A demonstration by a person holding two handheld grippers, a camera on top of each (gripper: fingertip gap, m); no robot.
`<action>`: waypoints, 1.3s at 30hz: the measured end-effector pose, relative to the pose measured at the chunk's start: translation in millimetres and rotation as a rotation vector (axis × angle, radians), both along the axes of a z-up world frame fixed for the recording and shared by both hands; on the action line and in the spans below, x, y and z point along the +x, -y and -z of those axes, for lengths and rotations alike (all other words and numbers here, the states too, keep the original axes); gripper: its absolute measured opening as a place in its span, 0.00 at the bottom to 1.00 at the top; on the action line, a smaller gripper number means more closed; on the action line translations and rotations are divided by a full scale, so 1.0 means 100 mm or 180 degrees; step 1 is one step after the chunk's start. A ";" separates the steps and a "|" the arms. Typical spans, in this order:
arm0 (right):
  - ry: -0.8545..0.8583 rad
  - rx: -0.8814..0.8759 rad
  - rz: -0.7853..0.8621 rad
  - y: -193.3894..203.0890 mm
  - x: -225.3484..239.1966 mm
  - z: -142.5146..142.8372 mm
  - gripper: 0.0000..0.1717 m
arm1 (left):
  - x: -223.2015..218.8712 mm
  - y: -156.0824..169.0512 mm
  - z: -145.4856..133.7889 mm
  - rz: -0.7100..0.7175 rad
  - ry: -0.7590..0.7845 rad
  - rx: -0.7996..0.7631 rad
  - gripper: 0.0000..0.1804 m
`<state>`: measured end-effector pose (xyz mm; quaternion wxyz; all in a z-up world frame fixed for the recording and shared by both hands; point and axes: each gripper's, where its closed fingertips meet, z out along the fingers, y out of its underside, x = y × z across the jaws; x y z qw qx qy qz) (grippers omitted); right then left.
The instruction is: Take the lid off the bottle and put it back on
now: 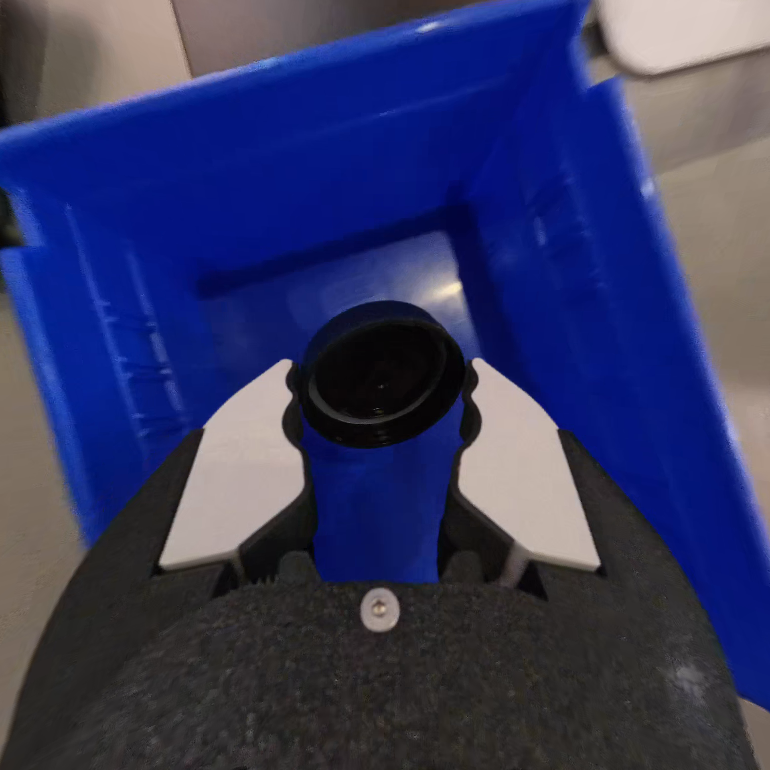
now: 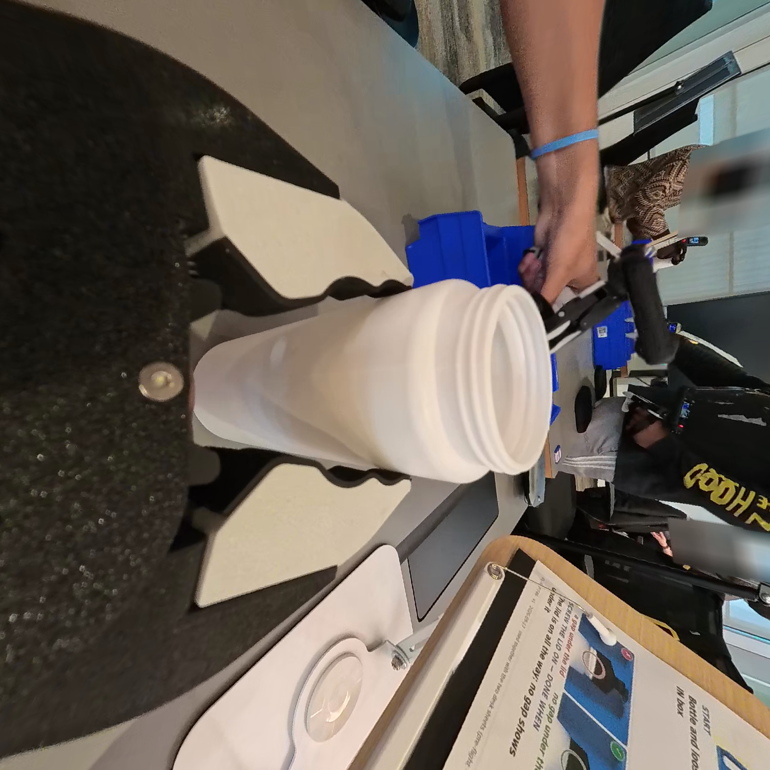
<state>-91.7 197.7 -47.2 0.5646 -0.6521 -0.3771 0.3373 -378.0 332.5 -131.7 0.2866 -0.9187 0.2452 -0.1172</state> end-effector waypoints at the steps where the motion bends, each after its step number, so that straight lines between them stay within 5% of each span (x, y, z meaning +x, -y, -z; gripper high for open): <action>1: -0.0008 -0.0004 -0.0001 0.00 0.00 0.00 0.46 | 0.06 0.02 0.02 0.0020 0.0200 0.0023 0.41; 14: -0.0034 -0.0018 -0.0016 0.00 -0.01 0.00 0.46 | 0.07 0.13 0.44 0.0063 0.0092 -0.0035 0.41; 24: -0.0022 -0.0016 -0.0020 0.00 -0.01 0.00 0.46 | 0.00 0.26 -0.16 0.0475 -0.0651 0.0185 0.55; 27: -0.0012 -0.0018 -0.0021 0.01 -0.01 0.00 0.46 | -0.17 0.37 0.07 0.0566 -0.1163 0.0156 0.53; 32: -0.0017 -0.0019 -0.0023 0.00 -0.01 0.00 0.46 | -0.08 0.46 0.49 0.0506 -0.0845 0.0018 0.52; 39: -0.0042 -0.0023 -0.0022 0.00 0.00 0.00 0.46 | 0.03 0.25 0.45 0.0546 -0.0802 0.0459 0.37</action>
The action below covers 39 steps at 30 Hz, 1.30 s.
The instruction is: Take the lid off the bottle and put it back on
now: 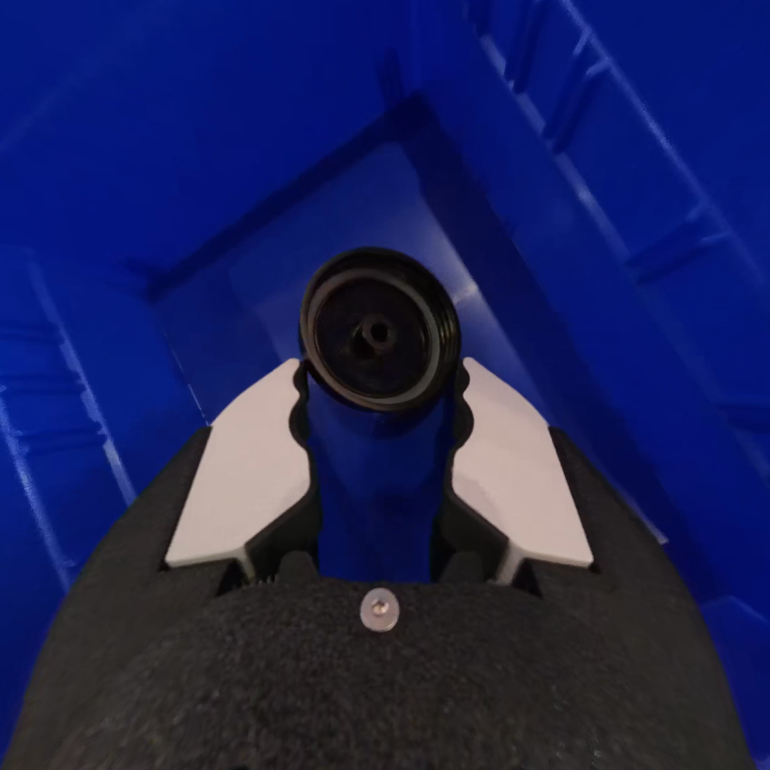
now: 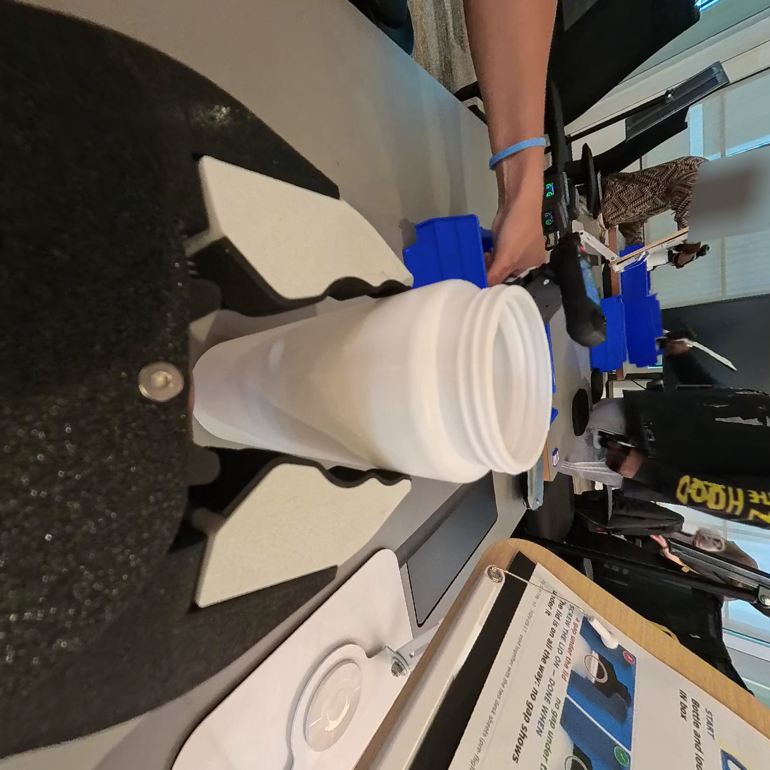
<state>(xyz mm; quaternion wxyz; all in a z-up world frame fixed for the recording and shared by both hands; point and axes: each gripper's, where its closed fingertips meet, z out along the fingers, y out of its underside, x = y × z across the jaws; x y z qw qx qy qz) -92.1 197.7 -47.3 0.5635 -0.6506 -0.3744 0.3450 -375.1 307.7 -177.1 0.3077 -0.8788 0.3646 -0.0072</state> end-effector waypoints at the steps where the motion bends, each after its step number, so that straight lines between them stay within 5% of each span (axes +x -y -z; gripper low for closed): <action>1: 0.0001 0.0001 -0.0001 0.00 0.00 0.00 0.46 | 0.00 0.00 -0.03 0.0012 -0.0022 0.0024 0.37; 8: -0.0015 -0.0008 -0.0005 0.00 0.01 0.00 0.46 | -0.27 0.14 -0.39 0.0261 -0.0821 0.0041 0.37; 17: 0.0033 -0.0002 -0.0009 0.01 -0.01 0.00 0.46 | -0.63 0.54 -0.28 0.0710 -0.2056 -0.1564 0.37; 25: 0.0029 -0.0004 -0.0007 0.01 -0.01 0.00 0.46 | -0.48 0.40 -0.13 0.0652 -0.1660 -0.1697 0.37; 36: 0.0028 -0.0009 -0.0037 0.02 -0.05 0.00 0.46 | -0.45 0.08 -0.59 -0.0255 -0.1019 -0.1318 0.48; 39: 0.0036 -0.0010 -0.0035 0.02 -0.05 0.00 0.46 | -0.48 -0.02 -0.60 -0.0176 -0.1263 -0.1431 0.51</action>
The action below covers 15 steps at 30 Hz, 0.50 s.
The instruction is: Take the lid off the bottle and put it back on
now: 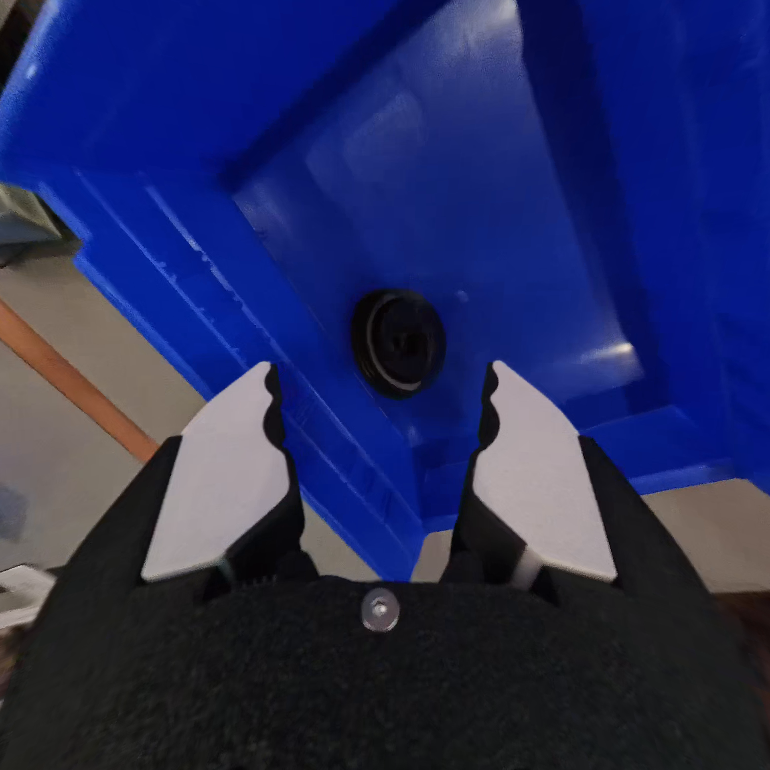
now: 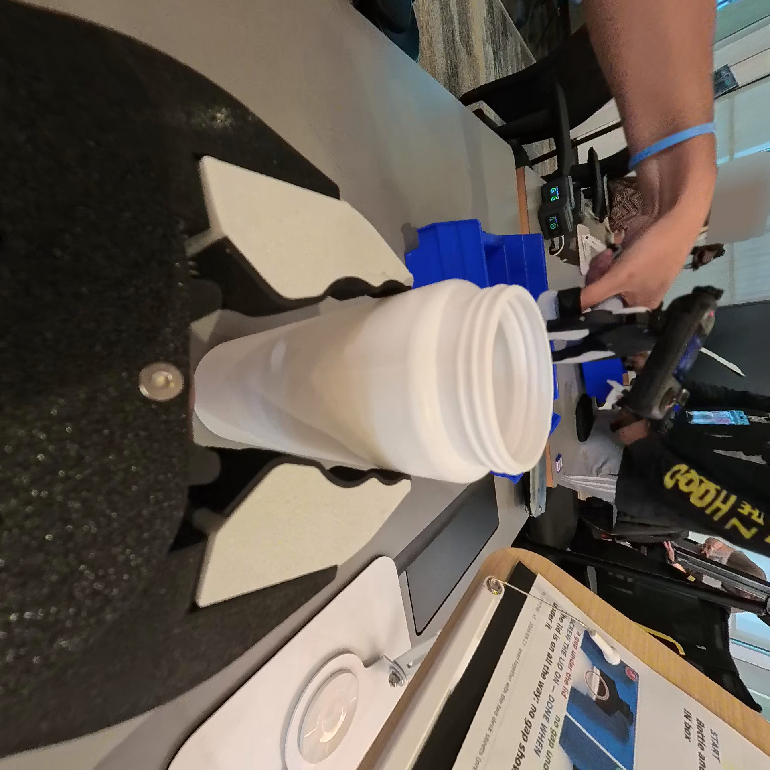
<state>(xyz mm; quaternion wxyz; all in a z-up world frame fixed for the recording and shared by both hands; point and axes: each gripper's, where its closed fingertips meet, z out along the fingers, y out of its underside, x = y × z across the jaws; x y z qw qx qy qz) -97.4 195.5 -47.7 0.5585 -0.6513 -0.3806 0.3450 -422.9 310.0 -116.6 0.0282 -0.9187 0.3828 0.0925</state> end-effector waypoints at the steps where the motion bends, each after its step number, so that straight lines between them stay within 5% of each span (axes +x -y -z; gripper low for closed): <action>1: 0.0005 0.0000 0.0004 0.00 0.00 0.00 0.46 | -0.01 -0.02 0.03 0.0154 -0.0138 -0.0081 0.52; 7: -0.0007 -0.0020 0.0005 -0.01 0.02 0.00 0.46 | 0.01 0.21 0.27 0.1472 -0.0744 -0.0716 0.46; 15: 0.0003 -0.0024 -0.0004 -0.01 0.02 0.00 0.46 | 0.00 0.41 0.55 0.1409 -0.0780 -0.1215 0.48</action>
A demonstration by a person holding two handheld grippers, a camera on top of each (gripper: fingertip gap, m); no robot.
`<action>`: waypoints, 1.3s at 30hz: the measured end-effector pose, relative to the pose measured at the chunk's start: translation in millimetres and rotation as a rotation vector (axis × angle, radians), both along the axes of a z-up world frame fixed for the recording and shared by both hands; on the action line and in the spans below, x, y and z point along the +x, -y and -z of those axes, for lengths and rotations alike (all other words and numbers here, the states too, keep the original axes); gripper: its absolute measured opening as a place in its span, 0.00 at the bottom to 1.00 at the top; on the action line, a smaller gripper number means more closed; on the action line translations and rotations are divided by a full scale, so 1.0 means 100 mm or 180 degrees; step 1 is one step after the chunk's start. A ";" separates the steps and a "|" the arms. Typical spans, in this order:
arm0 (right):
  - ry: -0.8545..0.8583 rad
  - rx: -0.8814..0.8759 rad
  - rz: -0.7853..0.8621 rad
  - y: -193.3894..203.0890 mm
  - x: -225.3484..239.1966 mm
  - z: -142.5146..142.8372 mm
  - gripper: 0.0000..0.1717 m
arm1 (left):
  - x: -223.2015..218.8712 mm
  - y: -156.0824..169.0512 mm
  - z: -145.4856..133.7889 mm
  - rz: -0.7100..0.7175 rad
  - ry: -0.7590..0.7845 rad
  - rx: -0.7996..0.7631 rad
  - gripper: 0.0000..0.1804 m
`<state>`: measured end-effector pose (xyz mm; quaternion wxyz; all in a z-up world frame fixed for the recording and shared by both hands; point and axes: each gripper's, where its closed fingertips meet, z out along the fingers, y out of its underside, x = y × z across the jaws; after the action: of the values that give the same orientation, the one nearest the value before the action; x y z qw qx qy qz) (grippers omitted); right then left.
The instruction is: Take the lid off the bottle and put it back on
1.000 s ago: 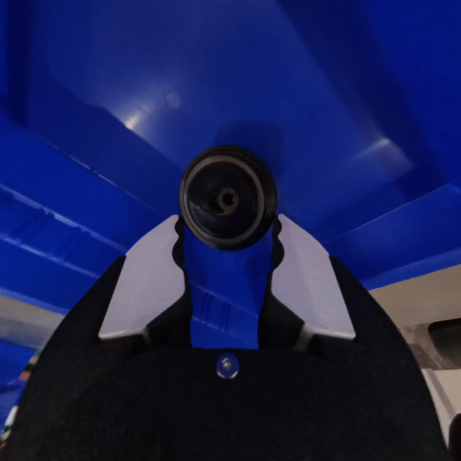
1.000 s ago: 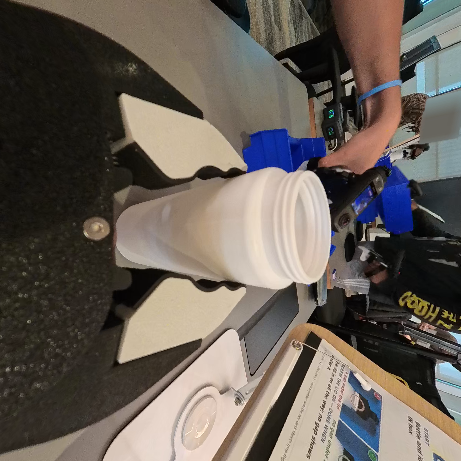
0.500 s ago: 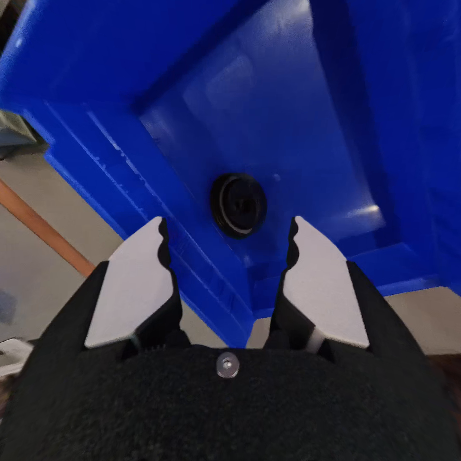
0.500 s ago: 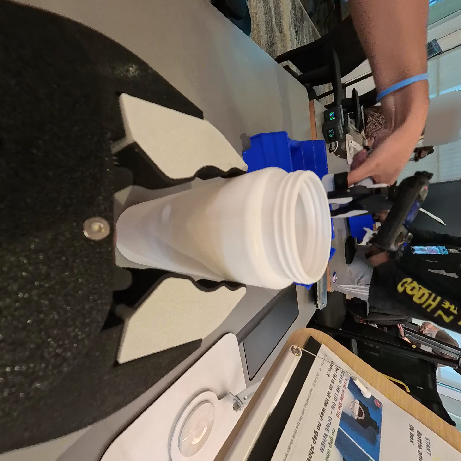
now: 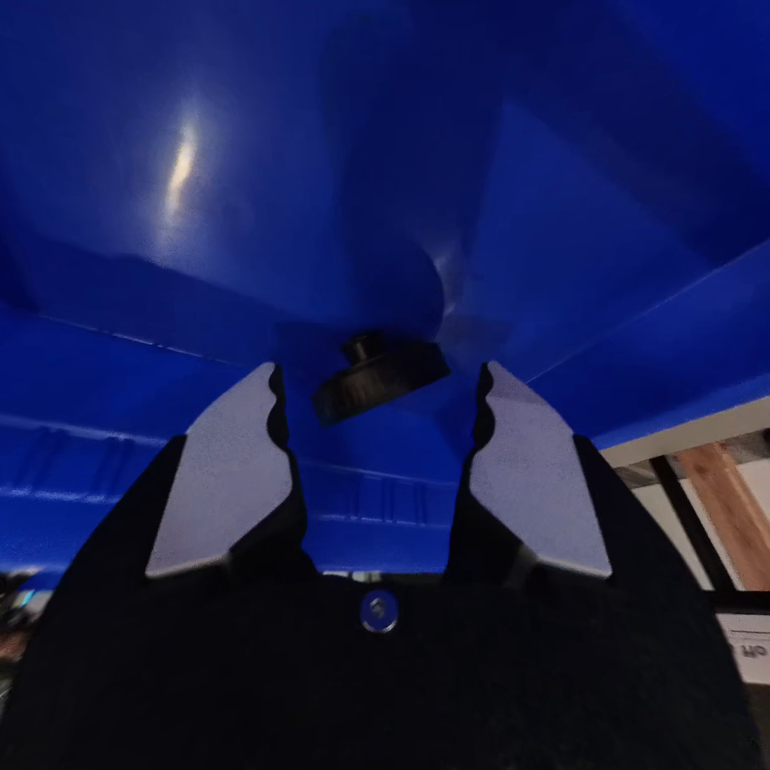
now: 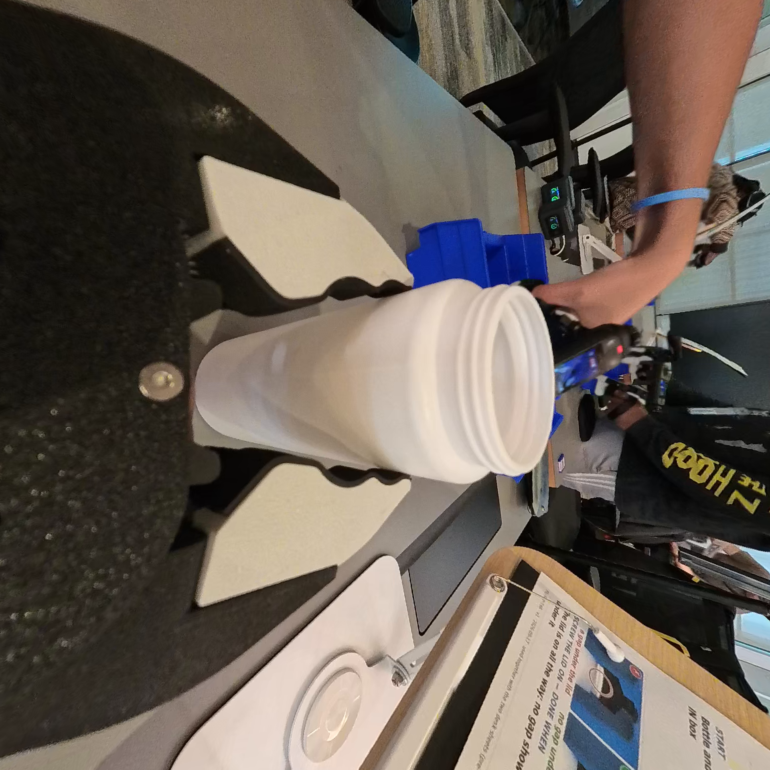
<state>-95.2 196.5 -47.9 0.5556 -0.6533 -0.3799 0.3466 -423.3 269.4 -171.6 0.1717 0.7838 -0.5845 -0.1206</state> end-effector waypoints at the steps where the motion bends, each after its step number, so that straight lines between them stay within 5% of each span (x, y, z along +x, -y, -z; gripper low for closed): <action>1: 0.0001 0.0000 0.0001 0.00 0.00 0.00 0.46 | 0.01 0.00 0.03 -0.0089 0.0047 0.0012 0.42; 6: -0.0002 0.0004 0.0002 0.00 0.00 0.00 0.46 | -0.16 -0.10 0.04 -0.0479 -0.0074 0.0242 0.25; 9: 0.0006 0.0013 0.0004 0.01 -0.01 0.00 0.46 | -0.03 -0.13 -0.07 -0.0444 0.0376 0.0371 0.00; 16: 0.0032 0.0016 0.0009 0.01 -0.02 0.00 0.46 | -0.05 -0.18 -0.31 -0.0678 0.0639 0.0694 0.00; 23: 0.0023 0.0012 0.0011 0.01 -0.02 0.00 0.46 | 0.03 0.01 -0.55 -0.0901 0.1003 0.1211 0.24; 29: 0.0042 0.0018 -0.0002 0.01 -0.04 0.00 0.46 | -0.21 0.30 -0.30 -0.1001 0.0824 0.1049 0.45; 35: 0.0063 0.0026 -0.0003 0.02 -0.05 0.00 0.46 | -0.25 0.36 0.04 -0.1259 0.0788 0.1117 0.52; 39: 0.0047 0.0019 -0.0004 0.01 -0.05 0.00 0.46 | -0.23 0.38 0.20 -0.1688 0.0927 0.1042 0.42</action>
<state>-100.1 195.0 -48.1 0.5545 -0.6540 -0.3855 0.3409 -445.8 231.8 -191.9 -0.0163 0.9346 -0.3516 -0.0507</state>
